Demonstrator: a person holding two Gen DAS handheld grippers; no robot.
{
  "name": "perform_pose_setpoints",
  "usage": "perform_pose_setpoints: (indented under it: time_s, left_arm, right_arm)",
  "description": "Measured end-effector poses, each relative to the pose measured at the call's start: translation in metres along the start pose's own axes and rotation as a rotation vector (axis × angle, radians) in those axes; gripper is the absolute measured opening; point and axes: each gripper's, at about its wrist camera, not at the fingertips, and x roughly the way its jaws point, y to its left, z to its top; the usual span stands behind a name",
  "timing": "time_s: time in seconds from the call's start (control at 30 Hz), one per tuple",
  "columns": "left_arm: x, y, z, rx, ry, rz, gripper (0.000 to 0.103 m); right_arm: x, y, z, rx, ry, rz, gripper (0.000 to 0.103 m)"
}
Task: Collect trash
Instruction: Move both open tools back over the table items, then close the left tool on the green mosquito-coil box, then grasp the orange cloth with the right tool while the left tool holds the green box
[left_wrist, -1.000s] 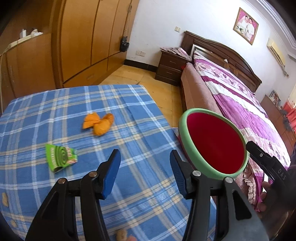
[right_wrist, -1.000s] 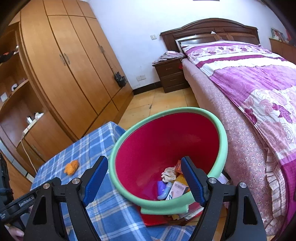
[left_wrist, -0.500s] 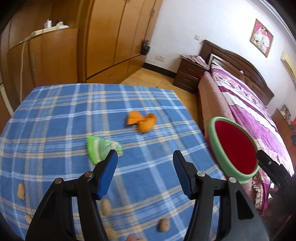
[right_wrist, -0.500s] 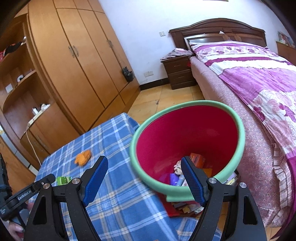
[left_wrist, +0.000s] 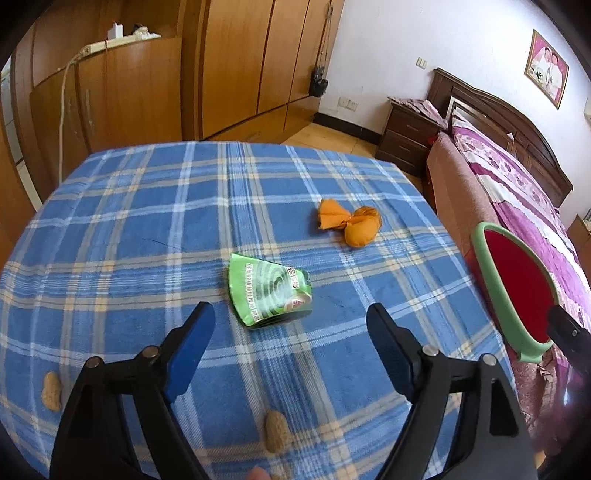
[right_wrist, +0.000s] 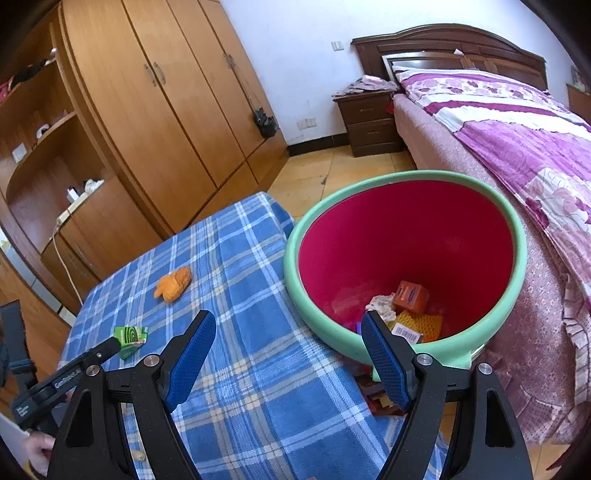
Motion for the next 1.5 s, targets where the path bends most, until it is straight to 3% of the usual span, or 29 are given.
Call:
perform_pose_setpoints:
  time_s: [0.43,0.6,0.67,1.0,1.5]
  left_arm:
    - [0.040,0.001,0.007,0.030,0.059,0.072,0.084]
    - [0.045,-0.001,0.006,0.068,0.054,0.124,0.073]
    - [0.046,-0.002,0.005,0.085,0.049,0.138,0.063]
    - [0.035,0.008,0.015,0.041,0.014,0.091,0.062]
    - [0.034,0.063,0.052,-0.080,-0.068,0.205,0.062]
  right_arm:
    - [0.014,0.000,-0.004,0.007,0.047,0.008,0.082]
    - [0.020,-0.001,-0.005,0.020,0.064,0.012,0.082]
    - [0.022,0.000,-0.005,0.018,0.070,0.020,0.082]
    - [0.028,0.017,0.001,-0.027,0.081,0.029,0.082]
    - [0.071,0.087,0.025,-0.140,0.112,0.065,0.082]
